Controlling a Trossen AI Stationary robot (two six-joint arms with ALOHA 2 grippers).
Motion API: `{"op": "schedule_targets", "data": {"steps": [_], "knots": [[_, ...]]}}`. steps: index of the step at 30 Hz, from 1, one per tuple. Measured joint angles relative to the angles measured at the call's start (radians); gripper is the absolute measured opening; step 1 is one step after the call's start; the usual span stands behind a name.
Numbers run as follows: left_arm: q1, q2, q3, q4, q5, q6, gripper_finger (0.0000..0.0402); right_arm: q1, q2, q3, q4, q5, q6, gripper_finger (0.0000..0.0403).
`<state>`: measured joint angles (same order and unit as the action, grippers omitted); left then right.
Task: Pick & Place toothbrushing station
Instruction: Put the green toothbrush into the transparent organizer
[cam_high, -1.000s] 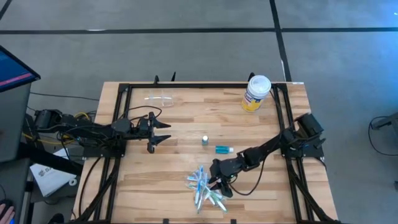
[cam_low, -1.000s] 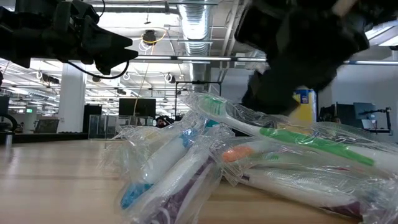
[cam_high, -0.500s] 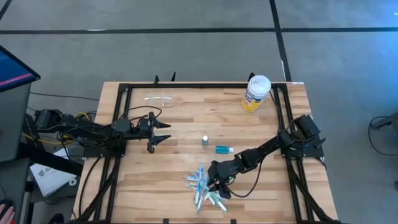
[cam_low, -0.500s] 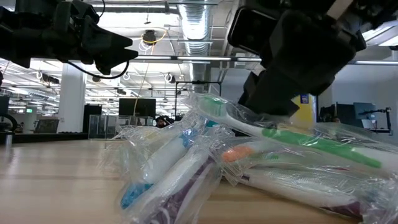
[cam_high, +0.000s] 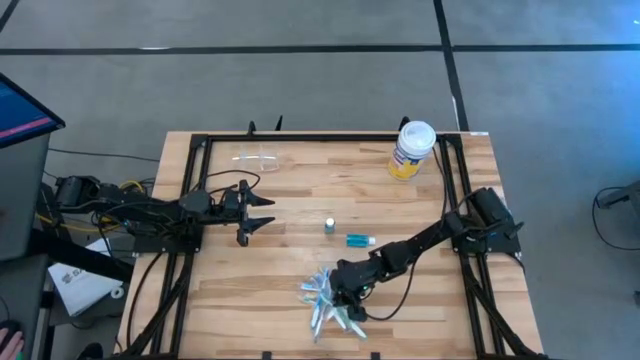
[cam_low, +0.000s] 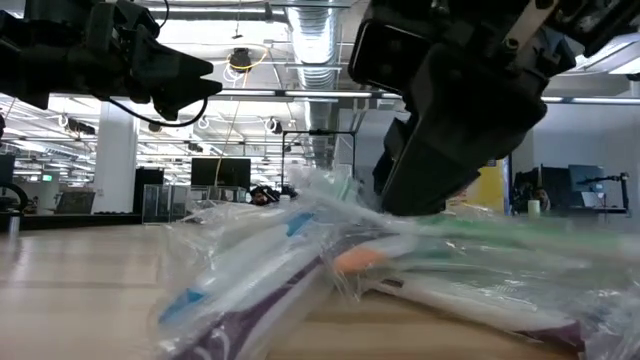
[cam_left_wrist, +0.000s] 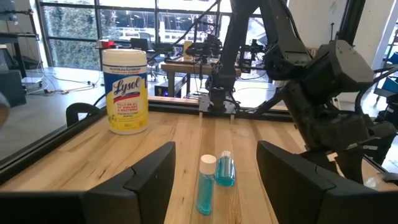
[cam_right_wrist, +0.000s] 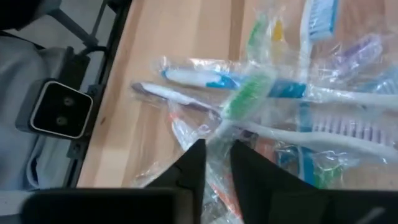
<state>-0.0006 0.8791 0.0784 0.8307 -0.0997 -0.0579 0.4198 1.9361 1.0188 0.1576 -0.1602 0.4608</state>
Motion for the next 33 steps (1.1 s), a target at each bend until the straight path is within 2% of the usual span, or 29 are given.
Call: {"op": "schedule_targets", "data": {"steps": [3, 10, 19, 23, 33], "knots": [[0.000, 0.000, 0.000, 0.000, 0.000, 0.000, 0.0218, 0.002, -0.006, 0.011, 0.006, 0.000, -0.020, 0.0009], [0.000, 0.000, 0.000, 0.000, 0.000, 0.000, 0.0218, 0.006, -0.006, 0.031, -0.008, 0.001, -0.045, 0.0002], [0.000, 0.000, 0.000, 0.000, 0.000, 0.000, 0.0218, 0.005, -0.017, 0.123, -0.130, 0.012, -0.160, 0.0000], [0.000, 0.000, 0.000, 0.000, 0.000, 0.000, 0.0218, 0.005, -0.050, 0.166, -0.208, 0.074, -0.214, 0.0000], [0.000, -0.001, 0.000, 0.015, 0.000, 0.000, 0.0218, -0.028, -0.118, 0.225, -0.225, 0.219, -0.341, 0.0000]]}}
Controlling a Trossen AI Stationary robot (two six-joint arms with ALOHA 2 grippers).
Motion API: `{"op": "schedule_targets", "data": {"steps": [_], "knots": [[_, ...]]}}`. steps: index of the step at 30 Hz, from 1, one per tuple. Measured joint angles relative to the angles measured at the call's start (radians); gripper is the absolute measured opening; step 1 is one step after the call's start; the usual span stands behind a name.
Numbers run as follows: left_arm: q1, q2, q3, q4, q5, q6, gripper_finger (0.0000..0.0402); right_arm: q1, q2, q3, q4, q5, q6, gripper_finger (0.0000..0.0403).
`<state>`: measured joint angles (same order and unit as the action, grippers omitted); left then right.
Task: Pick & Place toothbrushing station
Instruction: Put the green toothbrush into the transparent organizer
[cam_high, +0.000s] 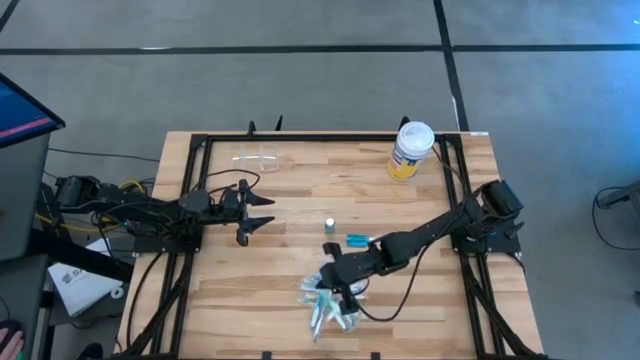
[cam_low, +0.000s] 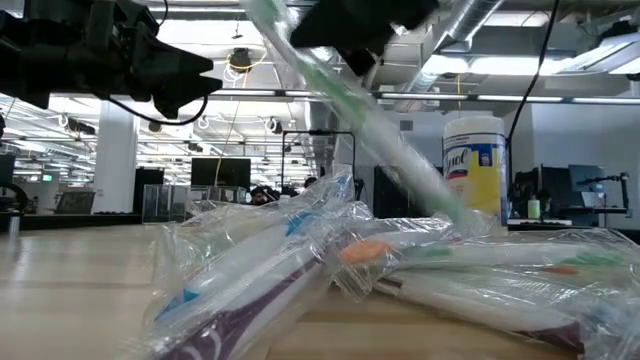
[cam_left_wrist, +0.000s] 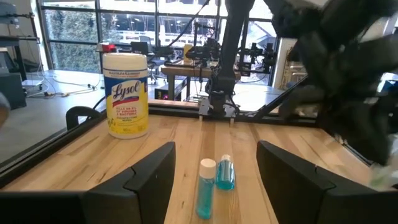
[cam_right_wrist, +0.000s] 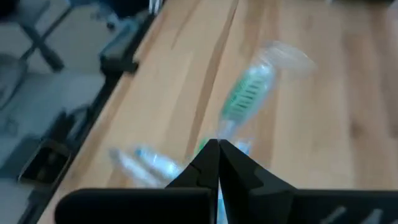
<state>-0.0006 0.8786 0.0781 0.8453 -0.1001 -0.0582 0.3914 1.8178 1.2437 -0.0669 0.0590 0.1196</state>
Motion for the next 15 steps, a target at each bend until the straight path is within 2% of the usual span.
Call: {"op": "schedule_targets", "data": {"steps": [4, 15], "knots": [[0.000, 0.001, 0.000, 0.010, -0.003, 0.000, 0.0218, -0.027, -0.028, -0.001, 0.004, 0.046, -0.026, 0.0000], [0.000, 0.001, 0.000, 0.037, -0.009, 0.000, 0.0218, -0.129, -0.063, -0.001, 0.079, 0.051, -0.110, 0.0000]]}}
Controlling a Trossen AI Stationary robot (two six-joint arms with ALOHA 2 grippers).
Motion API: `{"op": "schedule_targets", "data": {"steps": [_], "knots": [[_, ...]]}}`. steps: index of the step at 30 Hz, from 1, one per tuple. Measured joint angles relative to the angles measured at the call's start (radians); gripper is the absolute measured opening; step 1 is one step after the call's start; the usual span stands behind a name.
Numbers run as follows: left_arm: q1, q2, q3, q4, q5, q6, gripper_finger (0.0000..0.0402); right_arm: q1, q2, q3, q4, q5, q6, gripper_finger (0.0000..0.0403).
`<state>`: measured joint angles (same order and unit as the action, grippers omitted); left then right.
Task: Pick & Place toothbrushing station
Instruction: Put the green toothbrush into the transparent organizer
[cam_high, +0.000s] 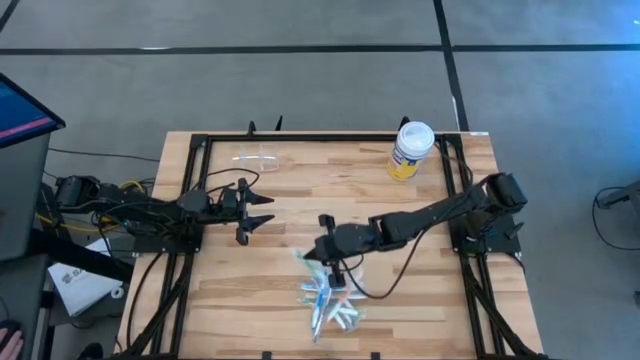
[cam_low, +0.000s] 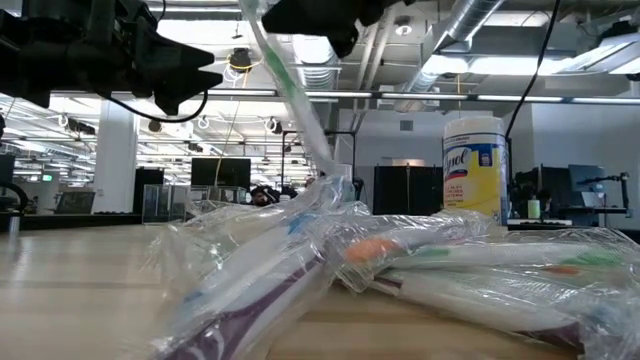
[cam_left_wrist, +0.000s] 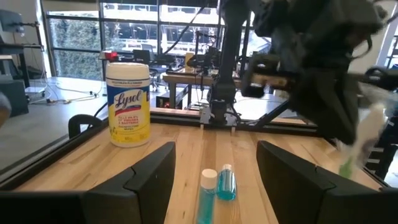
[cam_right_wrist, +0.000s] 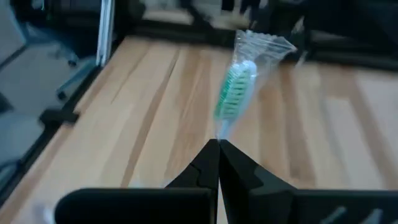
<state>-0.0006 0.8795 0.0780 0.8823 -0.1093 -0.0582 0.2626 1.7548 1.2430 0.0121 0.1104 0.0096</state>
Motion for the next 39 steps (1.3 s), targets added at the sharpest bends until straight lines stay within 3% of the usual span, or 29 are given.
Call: {"op": "schedule_targets", "data": {"steps": [23, 30, 39], "knots": [[0.000, 0.018, 0.000, 0.056, -0.002, -0.058, 0.0218, -0.191, -0.011, 0.000, 0.233, -0.005, -0.089, 0.0000], [0.000, 0.143, 0.006, 0.195, 0.002, -0.075, 0.0218, -0.194, -0.011, 0.000, 0.231, -0.005, -0.089, 0.0000], [0.000, 0.350, 0.134, 0.213, 0.057, -0.079, 0.0218, -0.194, -0.011, 0.000, 0.227, -0.005, -0.099, 0.0000]]}}
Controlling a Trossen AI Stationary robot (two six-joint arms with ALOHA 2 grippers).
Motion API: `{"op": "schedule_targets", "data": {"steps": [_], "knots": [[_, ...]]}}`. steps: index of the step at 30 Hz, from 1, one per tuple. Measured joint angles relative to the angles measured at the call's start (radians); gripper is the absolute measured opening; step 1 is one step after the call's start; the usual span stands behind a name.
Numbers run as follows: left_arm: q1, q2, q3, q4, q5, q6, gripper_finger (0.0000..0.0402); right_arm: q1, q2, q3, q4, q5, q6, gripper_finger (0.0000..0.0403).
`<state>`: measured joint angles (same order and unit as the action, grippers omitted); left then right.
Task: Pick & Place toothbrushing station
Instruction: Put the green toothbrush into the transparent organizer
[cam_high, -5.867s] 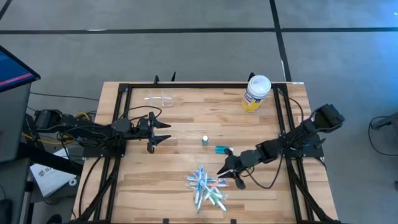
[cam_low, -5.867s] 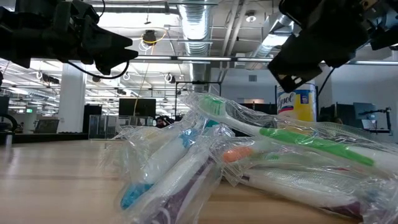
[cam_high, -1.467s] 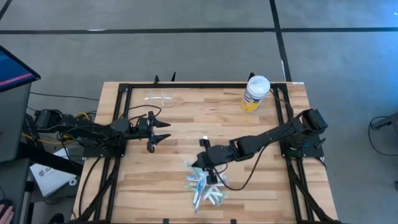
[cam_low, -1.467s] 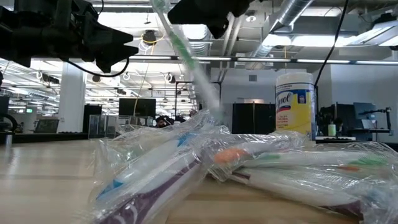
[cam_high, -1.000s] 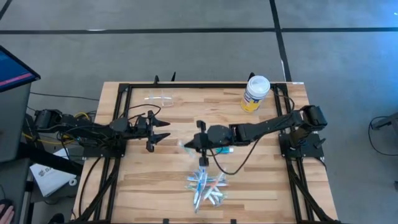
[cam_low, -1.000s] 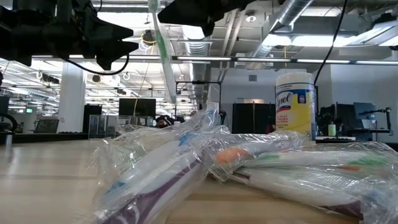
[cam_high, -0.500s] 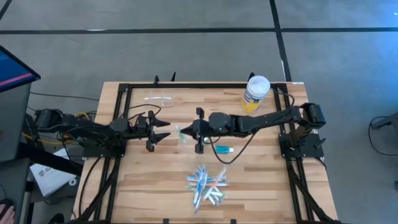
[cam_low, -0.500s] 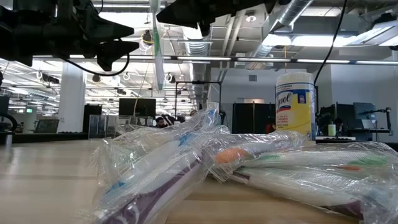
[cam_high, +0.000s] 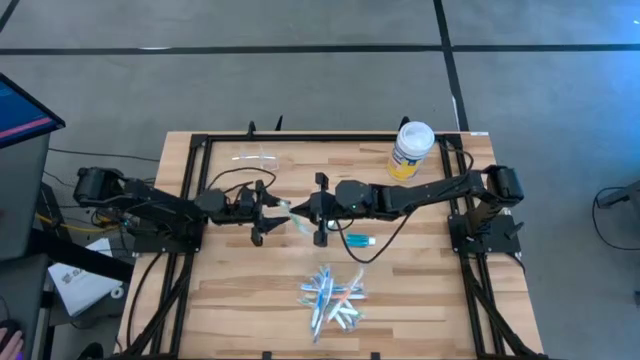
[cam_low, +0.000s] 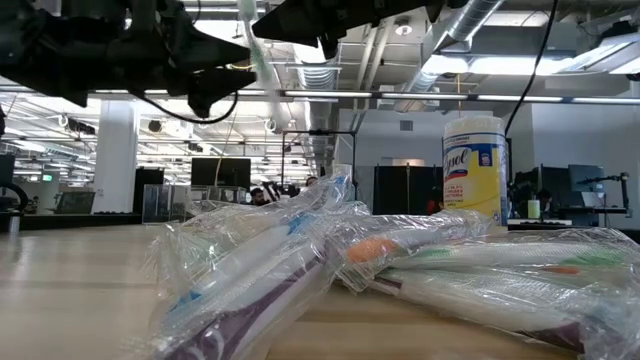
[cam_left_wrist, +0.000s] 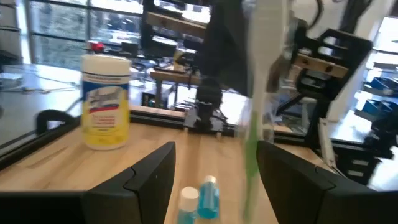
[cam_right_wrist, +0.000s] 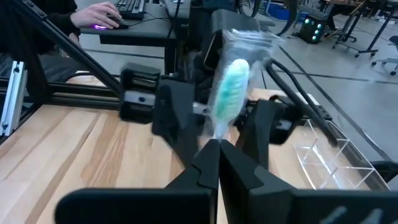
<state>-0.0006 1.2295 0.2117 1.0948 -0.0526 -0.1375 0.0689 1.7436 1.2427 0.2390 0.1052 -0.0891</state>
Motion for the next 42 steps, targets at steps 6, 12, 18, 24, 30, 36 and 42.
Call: {"op": "schedule_targets", "data": {"steps": [6, 12, 18, 24, 30, 36, 42], "knots": [[0.000, 0.045, 0.021, 0.004, 0.051, 0.003, 0.0218, -0.005, 0.000, 0.000, -0.012, 0.000, 0.000, 0.0000], [0.000, 0.021, 0.022, 0.006, 0.065, 0.005, 0.0218, -0.013, 0.001, 0.000, -0.021, 0.000, 0.000, 0.0000], [0.000, 0.015, 0.022, 0.012, 0.068, 0.002, 0.0218, -0.012, 0.001, 0.000, -0.008, 0.000, 0.000, 0.0000], [0.000, 0.015, 0.022, 0.031, 0.049, 0.002, 0.0216, -0.013, 0.001, 0.000, -0.006, 0.000, 0.002, 0.0000], [0.000, 0.015, 0.022, 0.036, 0.045, -0.001, 0.0157, -0.012, 0.004, 0.000, -0.003, 0.000, 0.003, 0.0000], [0.000, 0.015, 0.022, 0.043, 0.044, -0.001, 0.0054, -0.013, 0.013, -0.002, 0.005, 0.000, 0.003, 0.0000], [0.000, 0.015, 0.022, 0.043, 0.022, -0.001, 0.0014, -0.013, 0.013, -0.002, 0.003, 0.000, 0.002, 0.0000]]}}
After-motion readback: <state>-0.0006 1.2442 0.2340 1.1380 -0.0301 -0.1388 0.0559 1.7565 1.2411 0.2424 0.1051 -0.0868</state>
